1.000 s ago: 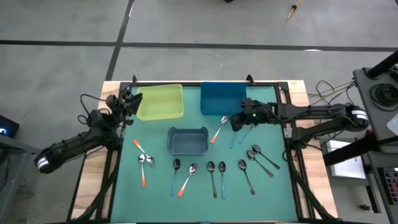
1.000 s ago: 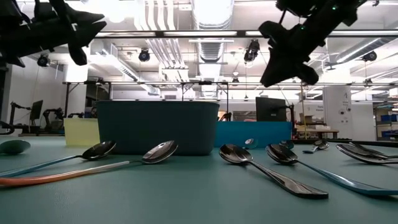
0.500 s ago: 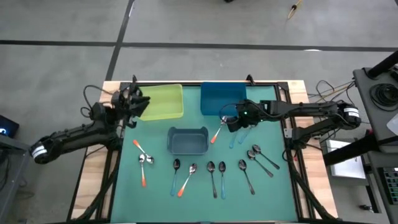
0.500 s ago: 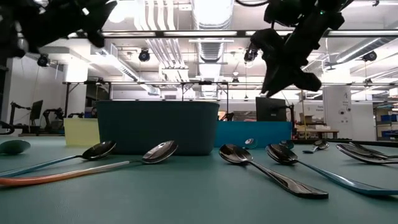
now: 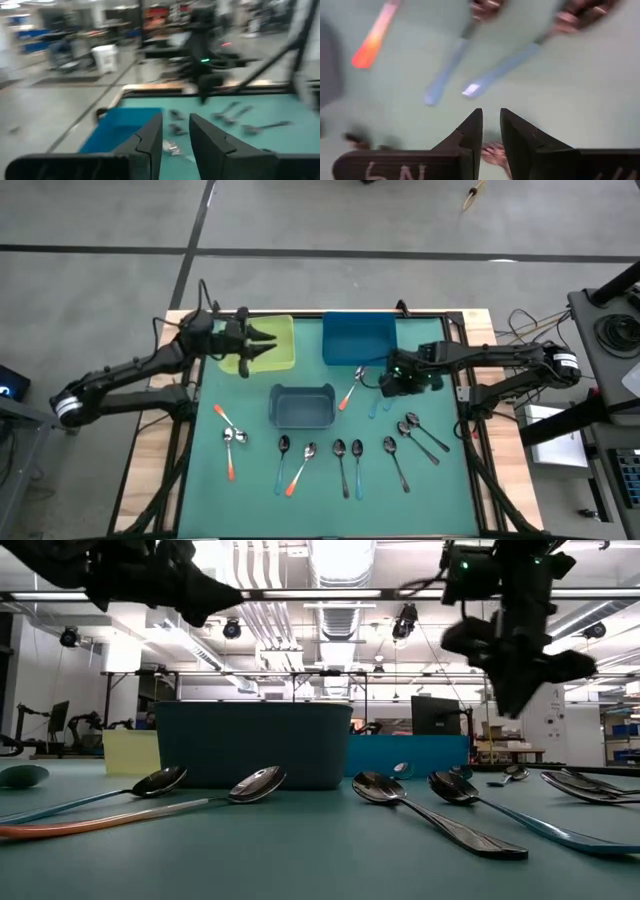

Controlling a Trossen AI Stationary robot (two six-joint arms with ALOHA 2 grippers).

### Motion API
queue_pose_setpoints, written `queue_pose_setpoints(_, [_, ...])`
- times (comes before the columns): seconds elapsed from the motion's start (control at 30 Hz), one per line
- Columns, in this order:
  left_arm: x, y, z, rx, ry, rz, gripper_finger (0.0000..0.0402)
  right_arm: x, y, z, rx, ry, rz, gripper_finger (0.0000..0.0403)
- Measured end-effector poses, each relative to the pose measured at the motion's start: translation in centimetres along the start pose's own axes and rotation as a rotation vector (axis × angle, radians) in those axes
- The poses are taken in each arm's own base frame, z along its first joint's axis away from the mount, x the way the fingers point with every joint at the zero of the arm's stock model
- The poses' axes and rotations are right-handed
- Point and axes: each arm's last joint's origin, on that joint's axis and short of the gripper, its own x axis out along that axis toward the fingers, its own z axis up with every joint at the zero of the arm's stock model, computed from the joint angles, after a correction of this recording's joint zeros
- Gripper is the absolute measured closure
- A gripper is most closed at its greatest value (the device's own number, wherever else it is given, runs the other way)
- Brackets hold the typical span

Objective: Sort silverware by color (type)
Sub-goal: Put the blue spoon into the green bin

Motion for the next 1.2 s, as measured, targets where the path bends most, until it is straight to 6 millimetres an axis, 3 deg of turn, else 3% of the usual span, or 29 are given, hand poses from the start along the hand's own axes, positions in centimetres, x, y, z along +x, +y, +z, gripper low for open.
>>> queue_pose_setpoints(0.27, [-0.03,0.80,0.60,0.072,0.040,0.227,0.0322,0.45,-0.72,-0.01,0.043,-0.054,-0.073,0.0344])
queue_pose_setpoints(0.6, [-0.03,0.78,0.39,0.118,0.050,0.232,0.0322,0.50,-0.29,0.17,0.039,-0.072,-0.028,0.0344])
queue_pose_setpoints(0.8, [-0.03,0.80,0.49,0.121,0.039,0.234,0.0322,0.46,0.01,0.62,0.039,-0.185,-0.021,0.0344])
queue_pose_setpoints(1.2, [-0.03,0.80,0.47,0.106,0.037,0.235,0.0322,0.65,0.04,0.64,0.096,-0.183,-0.027,0.0335])
